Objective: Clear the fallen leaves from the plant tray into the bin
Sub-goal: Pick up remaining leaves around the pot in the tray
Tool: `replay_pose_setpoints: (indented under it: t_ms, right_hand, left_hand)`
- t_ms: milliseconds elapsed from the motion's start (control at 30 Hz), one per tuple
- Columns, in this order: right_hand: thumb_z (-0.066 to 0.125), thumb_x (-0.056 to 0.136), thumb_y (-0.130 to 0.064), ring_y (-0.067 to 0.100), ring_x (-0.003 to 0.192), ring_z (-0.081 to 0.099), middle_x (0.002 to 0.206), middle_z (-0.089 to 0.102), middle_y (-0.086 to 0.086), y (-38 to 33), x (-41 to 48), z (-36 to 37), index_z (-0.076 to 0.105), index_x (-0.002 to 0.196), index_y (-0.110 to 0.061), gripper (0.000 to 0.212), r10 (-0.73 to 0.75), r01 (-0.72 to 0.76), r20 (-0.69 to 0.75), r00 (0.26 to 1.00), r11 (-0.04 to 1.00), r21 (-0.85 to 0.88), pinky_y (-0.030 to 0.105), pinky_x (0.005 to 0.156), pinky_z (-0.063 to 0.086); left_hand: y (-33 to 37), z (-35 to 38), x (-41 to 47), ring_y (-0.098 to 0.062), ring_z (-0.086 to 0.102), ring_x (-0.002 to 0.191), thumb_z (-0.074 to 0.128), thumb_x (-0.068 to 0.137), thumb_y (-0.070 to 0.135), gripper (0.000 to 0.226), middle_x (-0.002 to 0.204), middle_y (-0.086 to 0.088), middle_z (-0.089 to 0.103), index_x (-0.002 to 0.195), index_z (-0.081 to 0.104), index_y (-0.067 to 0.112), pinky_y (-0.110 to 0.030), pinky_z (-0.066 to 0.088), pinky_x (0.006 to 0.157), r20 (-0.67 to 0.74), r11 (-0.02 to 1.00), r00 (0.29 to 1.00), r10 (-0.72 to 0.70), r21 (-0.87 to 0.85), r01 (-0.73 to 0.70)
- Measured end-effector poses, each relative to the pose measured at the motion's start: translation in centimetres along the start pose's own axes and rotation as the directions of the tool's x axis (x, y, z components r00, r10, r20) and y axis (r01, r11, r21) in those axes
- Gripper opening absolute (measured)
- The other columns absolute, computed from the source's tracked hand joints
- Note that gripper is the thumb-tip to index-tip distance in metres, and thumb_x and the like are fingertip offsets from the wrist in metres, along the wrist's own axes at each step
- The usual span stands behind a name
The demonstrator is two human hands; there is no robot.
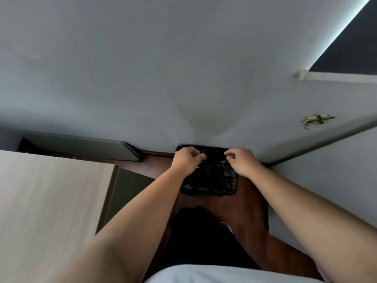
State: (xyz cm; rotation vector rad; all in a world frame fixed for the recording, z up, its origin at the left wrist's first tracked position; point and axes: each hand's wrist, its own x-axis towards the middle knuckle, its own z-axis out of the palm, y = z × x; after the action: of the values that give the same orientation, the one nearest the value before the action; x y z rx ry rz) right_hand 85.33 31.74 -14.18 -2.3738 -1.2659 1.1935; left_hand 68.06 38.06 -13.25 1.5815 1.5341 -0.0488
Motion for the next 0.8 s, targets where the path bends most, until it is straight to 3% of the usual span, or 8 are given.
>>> replay_pose_setpoints:
  t_ms: [100, 200, 333, 467, 633, 800]
  right_hand:
    - [0.044, 0.095, -0.012, 0.029, 0.098, 0.066, 0.116, 0.067, 0.013, 0.2, 0.5, -0.3, 0.068, 0.110, -0.016, 0.028, 0.038, -0.038, 0.019, 0.999, 0.999, -0.029, 0.028, 0.081, 0.049]
    - [0.044, 0.094, -0.011, 0.029, 0.094, 0.067, 0.112, 0.068, 0.011, -0.8, 0.1, -1.0, 0.070, 0.100, -0.017, 0.028, 0.029, -0.027, 0.029, 0.999, 0.999, -0.045, 0.032, 0.083, 0.052]
    - [0.044, 0.095, -0.009, 0.028, 0.104, 0.062, 0.117, 0.067, 0.011, -4.6, -0.7, -2.6, 0.070, 0.099, -0.013, 0.027, -0.092, 0.094, 0.045, 0.995, 0.995, -0.039, 0.029, 0.088, 0.047]
    - [0.048, 0.092, -0.011, 0.026, 0.102, 0.062, 0.112, 0.069, 0.010, -10.7, -2.6, -1.8, 0.071, 0.097, -0.013, 0.023, -0.275, 0.278, 0.057, 0.960, 0.960, -0.046, 0.028, 0.087, 0.046]
    - [0.054, 0.087, -0.011, 0.025, 0.099, 0.065, 0.100, 0.074, 0.009, -19.7, -8.7, 4.7, 0.073, 0.089, -0.014, 0.020, -0.546, 0.577, 0.228, 0.806, 0.812, -0.092, 0.029, 0.089, 0.048]
    - [0.056, 0.087, -0.015, 0.022, 0.093, 0.067, 0.097, 0.074, 0.005, -26.1, -17.8, 12.8, 0.074, 0.090, -0.020, 0.019, -0.699, 0.813, 0.456, 0.552, 0.572, -0.108, 0.027, 0.081, 0.050]
  left_hand:
    - [0.2, -0.8, 0.7, -0.023, 0.058, 0.114, 0.051, 0.094, 0.038, 0.039, 0.126, -0.004, 0.063, 0.124, 0.059, 0.015, -0.029, 0.046, 0.091, 0.100, 0.996, 0.995, -0.008, 0.087, -0.001]
    - [0.0, -2.3, -0.2, -0.023, 0.057, 0.117, 0.050, 0.095, 0.034, 0.034, 0.125, -0.006, 0.063, 0.122, 0.060, 0.014, -0.030, 0.044, 0.096, 0.078, 0.995, 0.997, -0.008, 0.100, 0.000]
    - [-0.1, -5.0, -3.0, -0.023, 0.058, 0.116, 0.053, 0.093, 0.030, 0.029, 0.121, -0.006, 0.066, 0.115, 0.064, 0.013, -0.027, 0.043, 0.095, -0.042, 1.000, 0.999, -0.007, 0.025, 0.008]
    - [-1.5, -8.4, -8.5, -0.021, 0.063, 0.104, 0.056, 0.090, 0.027, 0.023, 0.109, -0.003, 0.070, 0.107, 0.067, 0.017, -0.028, 0.047, 0.089, -0.269, 0.999, 0.963, 0.015, -0.039, -0.026]
    - [-8.3, -12.9, -17.9, -0.024, 0.065, 0.091, 0.058, 0.087, 0.024, 0.016, 0.095, -0.007, 0.072, 0.095, 0.070, 0.017, -0.032, 0.051, 0.081, -0.568, 0.989, 0.812, -0.134, -0.134, 0.070]
    - [-18.1, -15.2, -29.6, -0.022, 0.065, 0.088, 0.057, 0.088, 0.028, 0.018, 0.091, -0.004, 0.072, 0.091, 0.072, 0.019, -0.029, 0.050, 0.077, -0.710, 0.923, 0.591, -0.383, -0.309, 0.227]
